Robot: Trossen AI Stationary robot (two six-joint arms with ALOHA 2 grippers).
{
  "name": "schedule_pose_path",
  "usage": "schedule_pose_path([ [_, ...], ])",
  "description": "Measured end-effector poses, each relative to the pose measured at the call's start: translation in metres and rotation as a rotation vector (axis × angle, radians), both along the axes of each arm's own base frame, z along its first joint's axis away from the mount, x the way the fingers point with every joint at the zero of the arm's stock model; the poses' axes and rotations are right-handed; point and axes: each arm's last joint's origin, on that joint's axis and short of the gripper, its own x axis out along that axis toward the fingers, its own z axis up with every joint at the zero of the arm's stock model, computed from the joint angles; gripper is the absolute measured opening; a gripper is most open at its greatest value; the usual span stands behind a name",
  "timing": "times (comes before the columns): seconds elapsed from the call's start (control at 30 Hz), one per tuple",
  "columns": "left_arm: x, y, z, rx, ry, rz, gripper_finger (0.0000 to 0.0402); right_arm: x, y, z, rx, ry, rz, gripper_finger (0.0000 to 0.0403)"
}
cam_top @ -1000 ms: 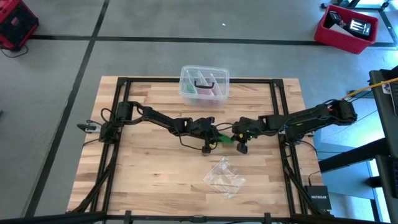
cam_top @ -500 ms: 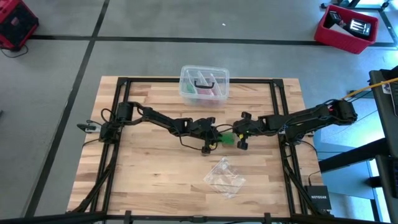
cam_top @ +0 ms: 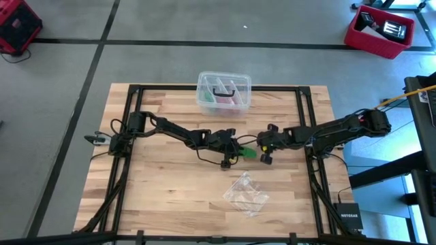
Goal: Roll bandage
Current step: Roll the green bandage
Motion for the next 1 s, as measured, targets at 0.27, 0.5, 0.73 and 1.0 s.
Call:
schedule_pose_path([
  [0.27, 0.0, -0.027, 0.0, 0.076, 0.005, -0.004, 0.012, 0.012, 0.003, 0.017, 0.106, -0.053, 0.034, 0.0131],
  [0.5, -0.001, -0.044, 0.002, 0.098, -0.005, -0.037, 0.012, 0.021, 0.01, 0.037, 0.286, -0.109, 0.139, 0.016],
  [0.73, -0.004, -0.063, -0.001, 0.104, 0.017, -0.071, 0.012, 0.017, 0.02, 0.025, 0.374, -0.09, 0.141, 0.0154],
  [1.0, -0.005, -0.065, -0.002, 0.119, 0.012, -0.037, 0.012, 0.019, 0.042, 0.027, 0.323, -0.143, 0.195, 0.0147],
])
